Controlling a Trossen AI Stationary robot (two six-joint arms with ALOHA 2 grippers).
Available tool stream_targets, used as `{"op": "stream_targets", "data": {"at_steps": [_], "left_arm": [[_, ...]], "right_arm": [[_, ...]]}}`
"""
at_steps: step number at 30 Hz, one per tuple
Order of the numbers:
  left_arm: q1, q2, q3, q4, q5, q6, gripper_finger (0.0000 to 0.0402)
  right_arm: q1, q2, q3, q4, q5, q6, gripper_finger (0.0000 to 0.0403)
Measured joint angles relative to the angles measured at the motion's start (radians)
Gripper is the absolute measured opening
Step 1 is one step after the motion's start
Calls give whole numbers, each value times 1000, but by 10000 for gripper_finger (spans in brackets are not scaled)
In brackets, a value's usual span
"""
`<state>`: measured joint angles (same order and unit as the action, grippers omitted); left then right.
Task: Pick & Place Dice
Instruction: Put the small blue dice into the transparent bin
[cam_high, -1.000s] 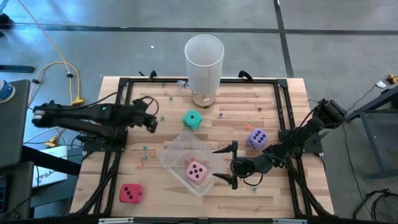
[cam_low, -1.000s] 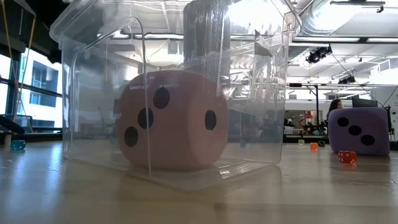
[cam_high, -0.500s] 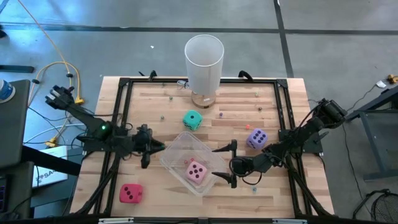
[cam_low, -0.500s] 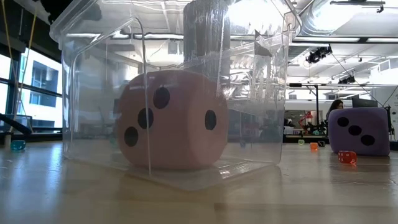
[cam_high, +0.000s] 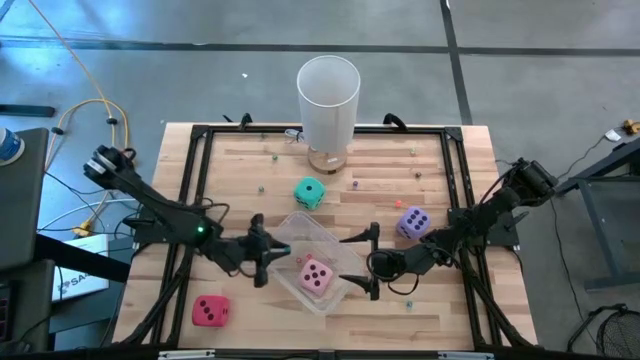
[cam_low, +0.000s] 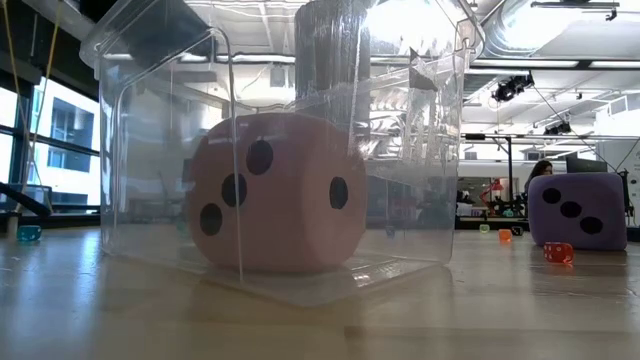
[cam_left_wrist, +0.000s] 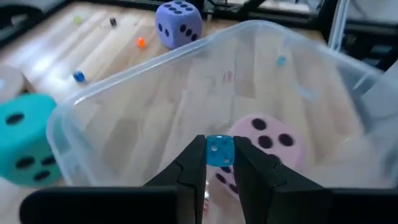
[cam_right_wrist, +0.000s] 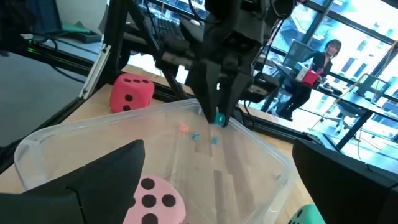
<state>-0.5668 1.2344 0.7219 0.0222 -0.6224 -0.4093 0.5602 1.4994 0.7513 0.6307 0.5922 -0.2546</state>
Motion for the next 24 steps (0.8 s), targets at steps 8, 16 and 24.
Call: {"op": "stream_targets", "data": {"at_steps": [8,16,24], "left_arm": [[10,25,0,95,-28,174,131],[4,25,0,95,-43,227,219],[22,25,0,202,-33,229,242]], "right_arm": [[1,0,0,-20,-1,0,400],[-7,0,-1,-12,-59,68,400],[-101,41,29,153,-276,138,400]]}}
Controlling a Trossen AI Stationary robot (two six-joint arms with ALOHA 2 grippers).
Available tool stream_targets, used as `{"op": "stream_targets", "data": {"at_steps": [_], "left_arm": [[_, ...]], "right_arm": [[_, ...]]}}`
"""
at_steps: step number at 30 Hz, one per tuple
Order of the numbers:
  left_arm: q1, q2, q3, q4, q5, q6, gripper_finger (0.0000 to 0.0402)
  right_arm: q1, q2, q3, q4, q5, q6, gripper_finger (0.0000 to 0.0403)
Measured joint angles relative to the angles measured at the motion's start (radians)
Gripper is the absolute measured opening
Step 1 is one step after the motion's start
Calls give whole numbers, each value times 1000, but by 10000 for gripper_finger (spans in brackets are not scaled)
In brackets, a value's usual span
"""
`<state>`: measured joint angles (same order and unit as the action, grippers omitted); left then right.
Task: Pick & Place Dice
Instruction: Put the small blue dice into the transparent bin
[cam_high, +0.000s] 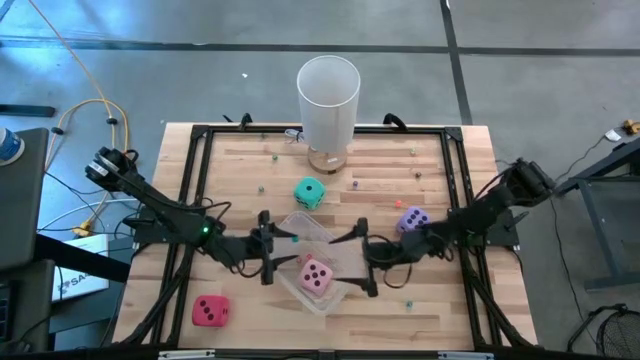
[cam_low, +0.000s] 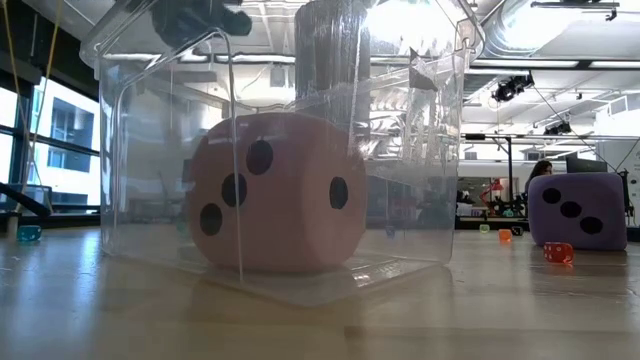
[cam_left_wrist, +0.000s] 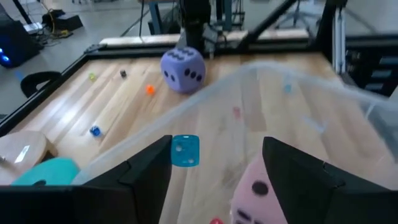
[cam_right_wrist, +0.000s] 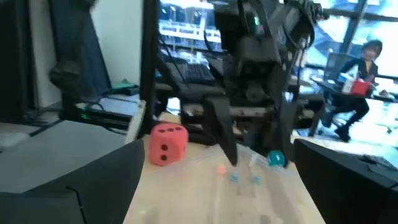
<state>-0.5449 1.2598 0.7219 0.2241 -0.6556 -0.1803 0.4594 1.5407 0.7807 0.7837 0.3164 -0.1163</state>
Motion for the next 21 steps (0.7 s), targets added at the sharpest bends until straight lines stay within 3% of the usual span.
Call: {"op": "stream_targets", "data": {"at_steps": [7,11,21], "left_arm": [[12,16,1,31,13,-19,242],[12,63,1,108,25,-19,242],[12,92,0,201,30,26,242]], "right_arm": [[-45,164,154,-51,7,-61,400],[-57,213,241,-125,99,-71,400],[-82,272,297,-208,39,-65,400]]}}
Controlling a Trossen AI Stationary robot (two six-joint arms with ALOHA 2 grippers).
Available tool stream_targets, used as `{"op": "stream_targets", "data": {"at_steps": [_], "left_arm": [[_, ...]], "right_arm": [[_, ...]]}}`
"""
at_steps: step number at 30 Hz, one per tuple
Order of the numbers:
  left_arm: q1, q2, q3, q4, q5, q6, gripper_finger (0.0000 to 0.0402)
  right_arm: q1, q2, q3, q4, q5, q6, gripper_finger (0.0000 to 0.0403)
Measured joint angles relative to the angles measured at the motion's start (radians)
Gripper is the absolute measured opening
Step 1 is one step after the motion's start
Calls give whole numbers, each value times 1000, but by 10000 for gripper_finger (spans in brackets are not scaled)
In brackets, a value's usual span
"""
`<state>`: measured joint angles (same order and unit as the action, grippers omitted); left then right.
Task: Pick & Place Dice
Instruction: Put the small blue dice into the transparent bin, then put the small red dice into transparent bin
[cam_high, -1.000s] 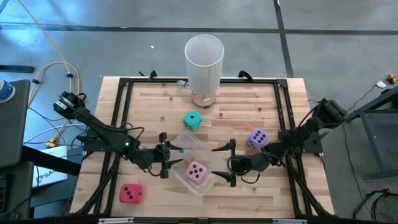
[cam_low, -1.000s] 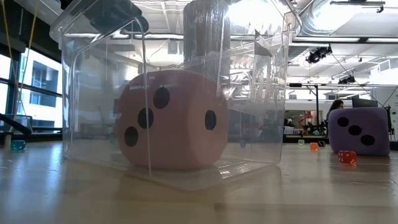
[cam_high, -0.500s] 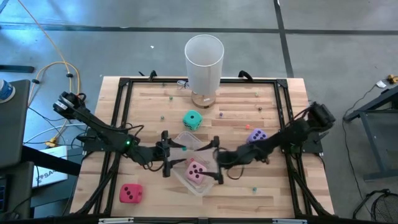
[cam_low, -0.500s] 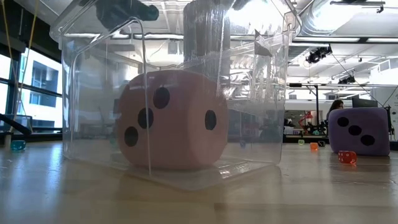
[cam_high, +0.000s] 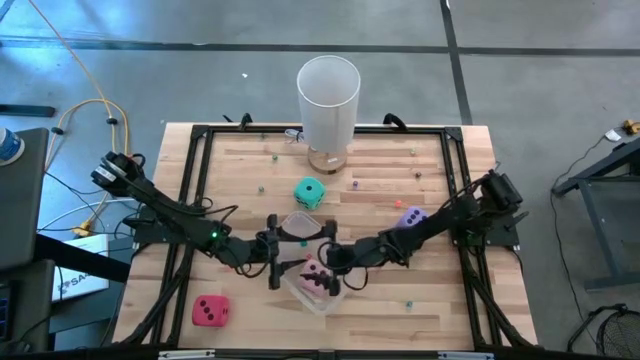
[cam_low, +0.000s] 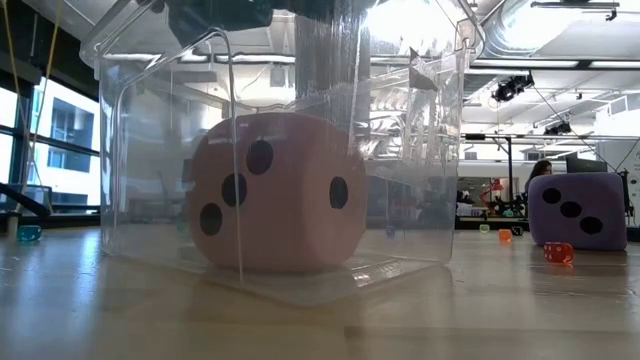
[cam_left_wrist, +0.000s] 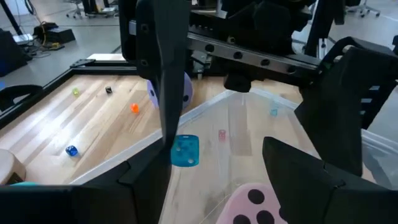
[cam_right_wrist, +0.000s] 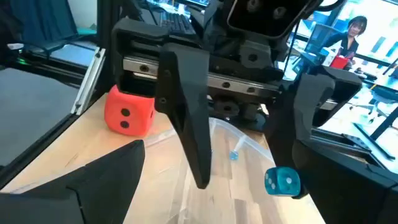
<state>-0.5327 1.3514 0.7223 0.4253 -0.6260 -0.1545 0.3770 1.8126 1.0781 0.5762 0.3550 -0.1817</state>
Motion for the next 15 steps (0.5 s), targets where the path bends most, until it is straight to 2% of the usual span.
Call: {"op": "stream_targets", "data": {"at_steps": [15], "left_arm": [[0,-1,1,48,-4,1,242]], "right_arm": [[4,9,-2,-121,-49,113,400]]}}
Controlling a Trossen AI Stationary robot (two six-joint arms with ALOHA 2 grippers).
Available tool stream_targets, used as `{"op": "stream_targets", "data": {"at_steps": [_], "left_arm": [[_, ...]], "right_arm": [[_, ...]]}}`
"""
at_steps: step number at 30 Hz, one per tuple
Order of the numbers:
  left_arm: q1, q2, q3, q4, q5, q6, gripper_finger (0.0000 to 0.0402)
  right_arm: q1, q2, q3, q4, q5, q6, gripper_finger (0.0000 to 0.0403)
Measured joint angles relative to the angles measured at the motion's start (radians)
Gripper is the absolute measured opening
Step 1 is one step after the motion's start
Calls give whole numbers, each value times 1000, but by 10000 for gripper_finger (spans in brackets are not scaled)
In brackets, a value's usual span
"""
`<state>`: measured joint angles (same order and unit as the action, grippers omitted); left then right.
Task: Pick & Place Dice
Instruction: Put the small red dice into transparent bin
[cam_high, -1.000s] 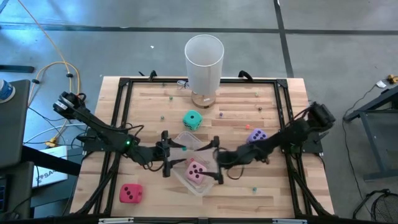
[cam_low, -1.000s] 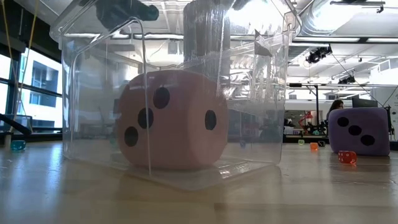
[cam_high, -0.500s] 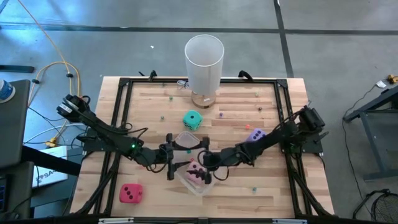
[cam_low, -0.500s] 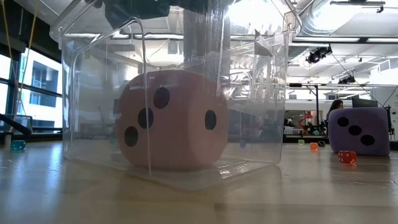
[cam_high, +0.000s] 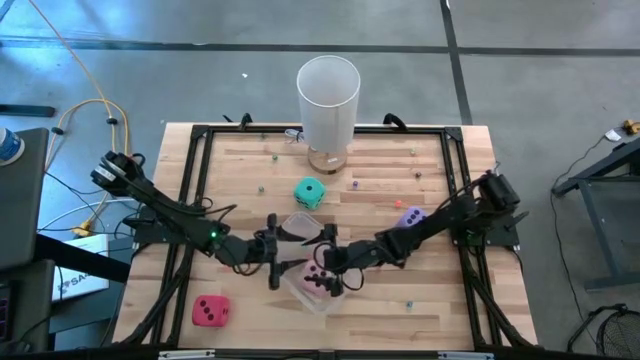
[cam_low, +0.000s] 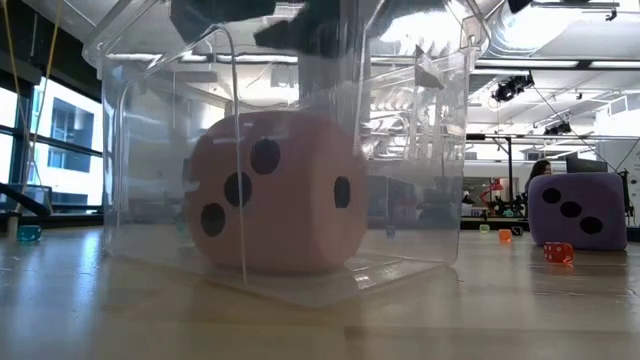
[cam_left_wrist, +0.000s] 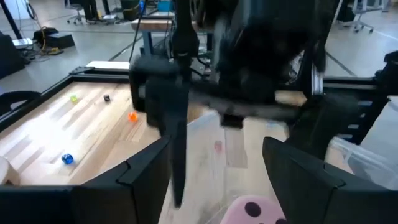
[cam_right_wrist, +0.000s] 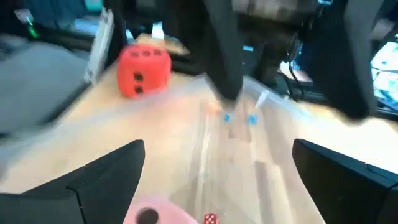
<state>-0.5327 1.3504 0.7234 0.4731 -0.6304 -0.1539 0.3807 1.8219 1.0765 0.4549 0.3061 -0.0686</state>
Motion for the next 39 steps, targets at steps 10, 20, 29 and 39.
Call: {"op": "stream_targets", "data": {"at_steps": [10,20,29,39], "left_arm": [[0,-1,0,19,-1,-1,242],[-1,0,-1,55,8,-4,242],[1,-1,-1,66,-5,-4,242],[0,0,-1,65,3,-3,242]], "right_arm": [[-3,-15,0,50,30,-120,400],[10,-105,1,58,155,-284,400],[23,-124,-1,126,282,-363,400],[51,-134,0,347,368,-499,400]]}}
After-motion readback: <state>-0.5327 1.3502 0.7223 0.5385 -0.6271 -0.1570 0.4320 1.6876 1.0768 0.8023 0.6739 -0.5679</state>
